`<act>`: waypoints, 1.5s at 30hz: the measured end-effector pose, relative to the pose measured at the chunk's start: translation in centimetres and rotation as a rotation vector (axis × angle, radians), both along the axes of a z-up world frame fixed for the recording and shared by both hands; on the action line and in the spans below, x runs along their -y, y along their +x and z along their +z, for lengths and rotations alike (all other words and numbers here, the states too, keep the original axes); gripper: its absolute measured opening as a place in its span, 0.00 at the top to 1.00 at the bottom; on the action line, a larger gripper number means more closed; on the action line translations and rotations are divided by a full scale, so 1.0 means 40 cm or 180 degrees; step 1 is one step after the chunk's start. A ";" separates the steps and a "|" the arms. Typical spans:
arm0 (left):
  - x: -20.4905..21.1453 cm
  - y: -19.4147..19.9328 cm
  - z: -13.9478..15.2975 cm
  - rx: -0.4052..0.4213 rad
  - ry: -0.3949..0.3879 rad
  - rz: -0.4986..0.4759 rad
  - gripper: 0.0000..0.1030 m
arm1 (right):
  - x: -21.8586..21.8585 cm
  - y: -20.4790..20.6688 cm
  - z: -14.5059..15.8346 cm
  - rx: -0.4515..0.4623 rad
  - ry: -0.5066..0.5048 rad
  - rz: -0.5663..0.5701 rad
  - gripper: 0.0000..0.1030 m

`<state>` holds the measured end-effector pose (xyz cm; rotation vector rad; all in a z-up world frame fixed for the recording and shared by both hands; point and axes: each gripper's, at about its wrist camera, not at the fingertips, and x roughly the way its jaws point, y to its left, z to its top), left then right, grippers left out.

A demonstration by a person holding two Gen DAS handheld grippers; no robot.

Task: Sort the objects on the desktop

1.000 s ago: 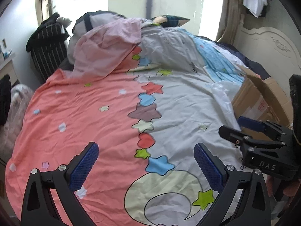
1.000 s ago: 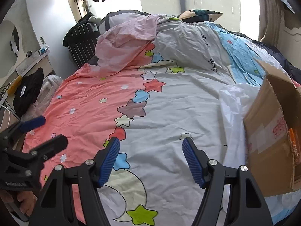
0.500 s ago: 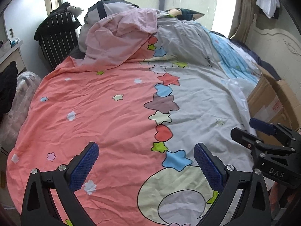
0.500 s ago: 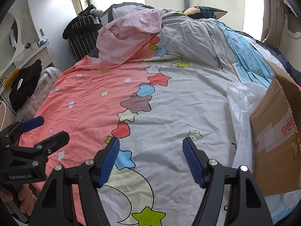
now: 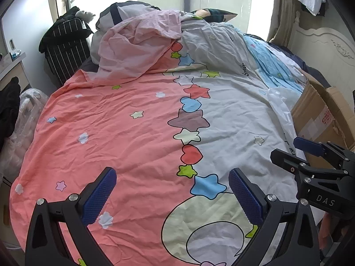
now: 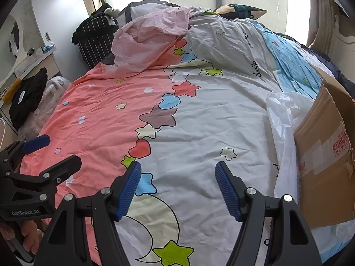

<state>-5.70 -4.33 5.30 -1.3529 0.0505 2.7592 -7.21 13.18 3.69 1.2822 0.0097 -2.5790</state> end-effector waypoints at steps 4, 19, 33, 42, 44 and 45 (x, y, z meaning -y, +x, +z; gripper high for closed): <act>0.002 0.003 0.001 -0.0022 -0.0027 0.0056 0.00 | -0.001 0.004 0.001 -0.0010 0.0008 0.0010 0.36; 0.024 0.030 -0.015 -0.0196 0.0022 0.0352 0.00 | -0.007 0.074 0.012 -0.0581 -0.0067 -0.0371 0.36; 0.006 0.043 -0.085 -0.0103 0.0011 0.0293 0.00 | 0.002 0.109 -0.056 -0.0566 -0.0252 -0.0437 0.35; 0.011 0.048 -0.093 -0.0088 0.0016 0.0289 0.00 | 0.013 0.120 -0.070 -0.0545 -0.0157 -0.0428 0.34; 0.012 0.050 -0.097 -0.0076 0.0035 0.0308 0.00 | 0.015 0.123 -0.070 -0.0553 -0.0124 -0.0428 0.34; 0.013 0.050 -0.098 -0.0071 0.0042 0.0315 0.00 | 0.016 0.124 -0.070 -0.0556 -0.0104 -0.0426 0.34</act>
